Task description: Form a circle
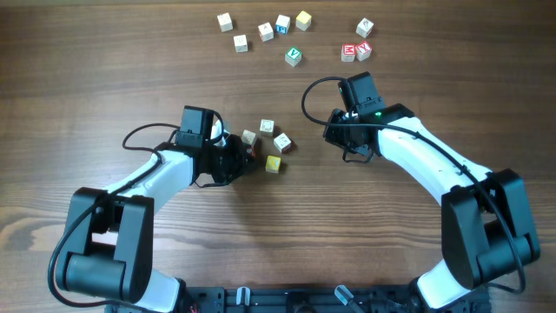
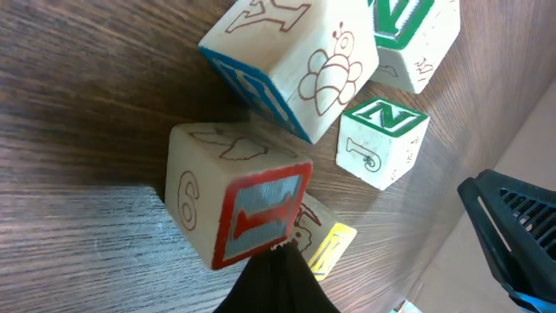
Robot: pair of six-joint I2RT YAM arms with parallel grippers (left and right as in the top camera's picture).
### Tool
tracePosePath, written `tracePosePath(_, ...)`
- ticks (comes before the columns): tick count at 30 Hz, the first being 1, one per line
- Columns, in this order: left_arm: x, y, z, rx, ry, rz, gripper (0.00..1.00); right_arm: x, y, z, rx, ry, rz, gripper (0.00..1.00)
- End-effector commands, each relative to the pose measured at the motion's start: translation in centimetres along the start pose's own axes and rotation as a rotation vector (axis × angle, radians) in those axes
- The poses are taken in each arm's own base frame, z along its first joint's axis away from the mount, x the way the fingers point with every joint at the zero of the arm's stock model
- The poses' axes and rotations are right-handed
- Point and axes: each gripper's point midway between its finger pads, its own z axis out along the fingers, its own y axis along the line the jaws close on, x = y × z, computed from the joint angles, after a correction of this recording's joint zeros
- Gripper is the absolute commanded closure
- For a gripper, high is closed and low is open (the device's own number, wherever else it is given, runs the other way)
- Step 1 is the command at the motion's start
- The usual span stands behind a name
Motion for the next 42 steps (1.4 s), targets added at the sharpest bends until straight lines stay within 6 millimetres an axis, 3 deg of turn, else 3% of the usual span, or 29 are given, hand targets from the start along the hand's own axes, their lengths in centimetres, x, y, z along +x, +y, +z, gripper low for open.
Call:
tracePosePath(1,0.2,0.5,0.4,-0.015,0.006,-0.013,0.96,0.3,-0.8,0.6,0.031,0.003,0.007,0.73)
tracePosePath(14,0.3,0.7,0.4,-0.021,0.013,-0.020,0.96,0.4,-0.8,0.6,0.035,0.006,0.008,0.73)
tracePosePath(20,3.0,-0.5,-0.1,0.053,0.146,-0.050,0.96,0.5,-1.0,0.6,0.042,0.014,0.009,0.73)
tracePosePath(24,3.5,-3.3,-2.1,0.144,0.142,0.008,0.96,0.5,-1.0,0.6,0.040,0.012,0.008,0.75)
tracePosePath(28,0.8,-6.6,-5.9,0.182,-0.048,0.113,0.96,1.3,-0.8,0.5,0.024,0.051,0.010,0.92)
tracePosePath(30,-1.4,-6.7,-8.1,0.144,-0.206,0.156,0.96,2.8,-0.6,0.4,0.000,0.130,0.019,0.96)
tracePosePath(34,-6.0,-3.6,-12.0,0.014,-0.461,0.077,0.96,5.5,-0.4,0.0,-0.010,0.243,0.024,0.96)
tracePosePath(42,-9.4,0.5,-14.8,-0.045,-0.557,-0.010,0.96,9.3,3.7,0.8,-0.036,0.257,0.002,0.96)
